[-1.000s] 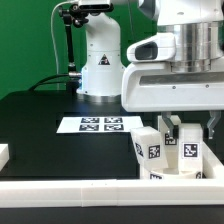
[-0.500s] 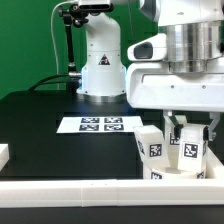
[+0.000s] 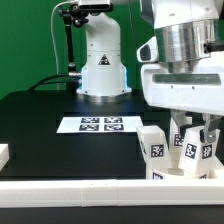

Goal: Assemble stool

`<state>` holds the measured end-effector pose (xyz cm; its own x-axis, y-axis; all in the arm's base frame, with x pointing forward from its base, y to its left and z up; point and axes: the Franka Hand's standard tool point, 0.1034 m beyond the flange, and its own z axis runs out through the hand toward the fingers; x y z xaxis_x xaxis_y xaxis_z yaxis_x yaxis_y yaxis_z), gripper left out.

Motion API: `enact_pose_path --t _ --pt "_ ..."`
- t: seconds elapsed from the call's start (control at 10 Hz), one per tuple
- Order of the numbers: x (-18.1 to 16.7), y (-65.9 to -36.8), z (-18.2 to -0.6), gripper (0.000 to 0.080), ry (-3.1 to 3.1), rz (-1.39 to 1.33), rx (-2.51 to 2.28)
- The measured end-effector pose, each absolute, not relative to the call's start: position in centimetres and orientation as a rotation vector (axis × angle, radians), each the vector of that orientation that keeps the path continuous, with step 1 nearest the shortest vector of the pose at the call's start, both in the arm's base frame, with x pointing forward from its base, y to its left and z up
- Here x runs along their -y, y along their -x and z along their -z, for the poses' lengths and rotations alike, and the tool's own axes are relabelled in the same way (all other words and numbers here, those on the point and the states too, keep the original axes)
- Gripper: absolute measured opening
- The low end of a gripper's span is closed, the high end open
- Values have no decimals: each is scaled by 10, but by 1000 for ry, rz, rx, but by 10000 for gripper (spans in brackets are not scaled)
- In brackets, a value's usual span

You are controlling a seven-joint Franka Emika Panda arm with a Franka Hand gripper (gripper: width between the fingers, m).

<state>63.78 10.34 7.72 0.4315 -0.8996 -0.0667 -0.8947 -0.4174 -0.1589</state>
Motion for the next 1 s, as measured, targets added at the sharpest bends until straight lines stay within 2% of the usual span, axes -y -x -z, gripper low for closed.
enact_pose_path --t 1.0 --pt "-110 -638 -77 340 1868 -69 -2255"
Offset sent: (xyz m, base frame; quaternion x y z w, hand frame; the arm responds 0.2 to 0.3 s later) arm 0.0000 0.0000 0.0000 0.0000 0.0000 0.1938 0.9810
